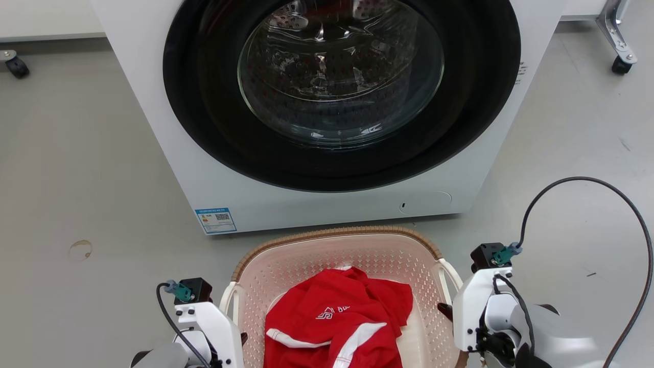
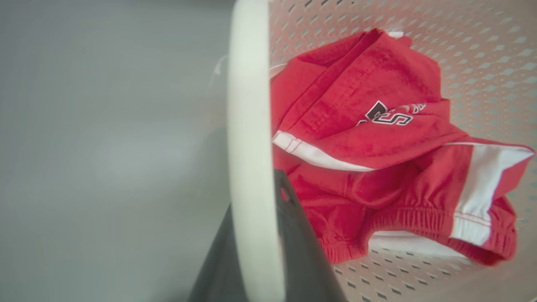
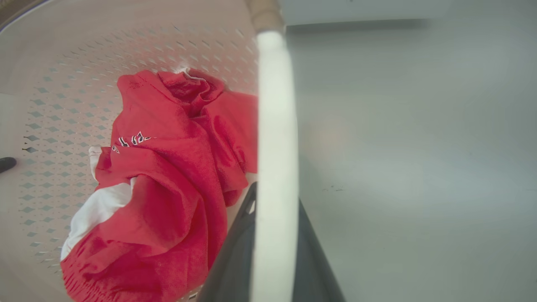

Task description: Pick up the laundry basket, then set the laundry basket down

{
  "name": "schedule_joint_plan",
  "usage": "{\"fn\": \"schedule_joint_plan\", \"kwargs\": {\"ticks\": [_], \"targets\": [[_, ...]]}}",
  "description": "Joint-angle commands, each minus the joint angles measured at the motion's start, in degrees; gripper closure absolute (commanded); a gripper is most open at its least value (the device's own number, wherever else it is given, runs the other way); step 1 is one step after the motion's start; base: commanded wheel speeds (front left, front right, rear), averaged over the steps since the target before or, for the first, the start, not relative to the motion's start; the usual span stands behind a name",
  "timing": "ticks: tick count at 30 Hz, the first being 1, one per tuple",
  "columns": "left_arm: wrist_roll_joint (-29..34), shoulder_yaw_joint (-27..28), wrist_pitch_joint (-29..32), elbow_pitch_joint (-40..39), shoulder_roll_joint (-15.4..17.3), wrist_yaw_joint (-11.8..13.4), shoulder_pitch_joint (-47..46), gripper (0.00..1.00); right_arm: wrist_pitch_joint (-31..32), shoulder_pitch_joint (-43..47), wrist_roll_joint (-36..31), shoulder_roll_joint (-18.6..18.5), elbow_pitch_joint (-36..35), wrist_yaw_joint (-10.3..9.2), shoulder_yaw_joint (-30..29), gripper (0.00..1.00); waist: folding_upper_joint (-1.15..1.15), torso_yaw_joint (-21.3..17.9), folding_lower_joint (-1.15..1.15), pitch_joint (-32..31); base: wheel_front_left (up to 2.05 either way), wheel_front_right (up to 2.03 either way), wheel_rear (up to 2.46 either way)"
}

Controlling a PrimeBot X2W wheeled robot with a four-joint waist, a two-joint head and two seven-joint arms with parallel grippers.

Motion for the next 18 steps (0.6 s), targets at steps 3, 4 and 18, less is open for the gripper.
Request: {"fn": "schedule_joint_plan", "kwargs": {"ticks": [3, 4, 18], "targets": [[-0.38, 1.09, -0.43, 3.28, 8.02, 0.87, -0.9, 1.0, -0.7, -0.73, -0.42, -6.48, 2.55, -0.24, -0.19, 1.0, 0.0, 0.02, 0.0, 0.04, 0.0, 0.0, 0.0], [-0.39, 1.04, -0.44, 3.29, 8.03, 0.87, -0.9, 1.0, -0.72, -0.74, -0.44, -6.48, 2.57, -0.24, -0.19, 1.0, 0.0, 0.01, 0.0, 0.07, 0.0, 0.0, 0.0], [-0.54, 0.82, -1.36, 3.46, 7.93, 0.87, -2.56, 1.0, -2.24, -2.49, -1.16, -6.48, 3.0, -0.24, -0.19, 1.0, 0.0, -0.06, 0.0, 3.24, 0.0, 0.0, 0.0]]}}
